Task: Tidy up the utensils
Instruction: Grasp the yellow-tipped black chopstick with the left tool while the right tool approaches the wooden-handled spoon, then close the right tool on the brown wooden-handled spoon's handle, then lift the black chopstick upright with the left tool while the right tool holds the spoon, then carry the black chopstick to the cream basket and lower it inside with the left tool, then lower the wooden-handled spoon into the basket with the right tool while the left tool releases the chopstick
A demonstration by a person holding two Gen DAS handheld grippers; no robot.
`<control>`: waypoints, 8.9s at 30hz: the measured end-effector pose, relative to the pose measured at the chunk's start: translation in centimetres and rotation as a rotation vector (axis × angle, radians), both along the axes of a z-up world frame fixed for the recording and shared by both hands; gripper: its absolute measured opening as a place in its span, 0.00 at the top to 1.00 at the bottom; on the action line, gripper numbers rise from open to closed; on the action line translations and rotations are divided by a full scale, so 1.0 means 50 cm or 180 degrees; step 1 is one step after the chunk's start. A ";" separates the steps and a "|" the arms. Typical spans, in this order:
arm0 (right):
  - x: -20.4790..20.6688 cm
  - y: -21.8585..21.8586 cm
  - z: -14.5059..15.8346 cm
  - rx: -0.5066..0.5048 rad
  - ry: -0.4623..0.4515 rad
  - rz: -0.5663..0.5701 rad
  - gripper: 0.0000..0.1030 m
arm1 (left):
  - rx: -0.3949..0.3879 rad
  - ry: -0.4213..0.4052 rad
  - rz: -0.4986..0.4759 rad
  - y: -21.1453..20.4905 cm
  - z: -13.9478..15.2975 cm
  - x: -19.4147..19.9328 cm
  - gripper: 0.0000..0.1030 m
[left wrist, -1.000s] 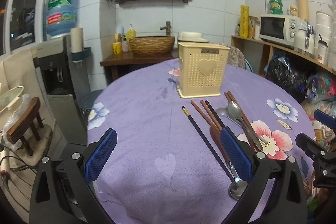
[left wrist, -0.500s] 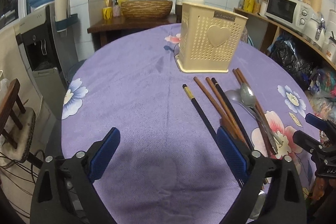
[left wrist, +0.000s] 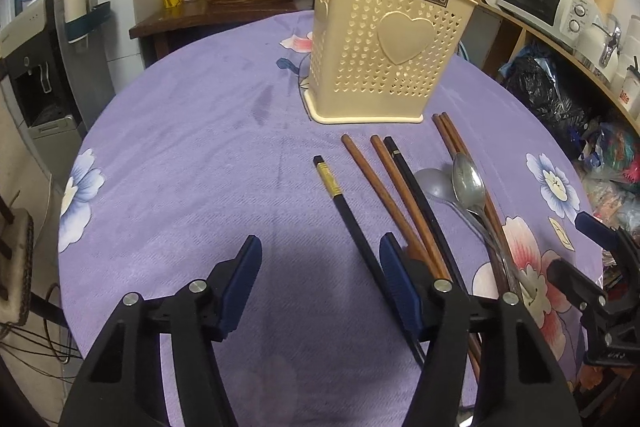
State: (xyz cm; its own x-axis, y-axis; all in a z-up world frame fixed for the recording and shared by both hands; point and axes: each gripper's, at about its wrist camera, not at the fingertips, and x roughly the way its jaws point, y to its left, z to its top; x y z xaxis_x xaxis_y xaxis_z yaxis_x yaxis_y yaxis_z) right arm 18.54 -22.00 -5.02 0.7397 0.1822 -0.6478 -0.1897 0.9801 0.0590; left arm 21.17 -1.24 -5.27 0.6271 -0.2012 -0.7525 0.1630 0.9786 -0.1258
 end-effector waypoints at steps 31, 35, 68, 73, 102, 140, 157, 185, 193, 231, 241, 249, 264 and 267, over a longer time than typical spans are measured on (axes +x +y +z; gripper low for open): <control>0.053 -0.012 0.016 0.0029 0.0012 0.0037 0.10 | 0.0347 0.0193 0.0028 -0.048 -0.028 0.105 0.86; 0.096 0.026 0.005 -0.0012 0.0142 0.0178 0.20 | 0.0380 0.0182 0.0010 -0.053 -0.028 0.105 0.86; 0.195 0.027 -0.026 0.0174 0.0530 0.0341 0.91 | 0.0348 0.0146 -0.0045 -0.047 -0.031 0.101 0.85; 0.130 0.070 -0.002 0.0421 0.0448 0.0490 0.43 | 0.0367 0.0142 -0.0101 -0.047 -0.031 0.101 0.85; 0.109 0.230 -0.039 0.0119 0.0813 0.0786 0.83 | 0.0232 0.0201 -0.0116 -0.004 -0.031 0.099 0.83; 0.154 0.192 -0.047 0.0502 0.0786 0.0739 0.83 | 0.0222 0.0223 -0.0059 -0.015 -0.027 0.090 0.87; 0.117 0.160 -0.002 0.0690 0.0662 0.0813 0.84 | -0.0022 0.0138 -0.0014 0.016 -0.004 0.076 0.92; 0.001 0.124 0.158 0.0884 -0.0171 0.1072 0.84 | -0.0488 -0.0950 -0.0063 0.065 0.217 -0.083 0.92; 0.005 0.125 0.163 0.0860 -0.0185 0.1078 0.84 | -0.0497 -0.0982 -0.0054 0.068 0.223 -0.082 0.92; 0.122 0.077 0.355 0.0762 -0.0550 0.0958 0.84 | -0.0686 -0.1368 -0.0249 0.073 0.424 -0.004 0.92; 0.265 0.043 0.524 0.0515 -0.1046 0.0495 0.84 | -0.0764 -0.1744 -0.0164 0.033 0.567 0.104 0.92; 0.363 0.046 0.450 0.0387 -0.0915 0.0340 0.84 | -0.0483 -0.1732 -0.0012 -0.016 0.484 0.182 0.92; 0.398 0.058 0.269 0.0311 -0.0513 0.0300 0.84 | -0.0333 -0.1228 0.0036 -0.027 0.292 0.227 0.92; 0.403 0.054 0.255 0.0314 -0.0476 0.0282 0.84 | -0.0323 -0.1151 0.0033 -0.031 0.273 0.233 0.92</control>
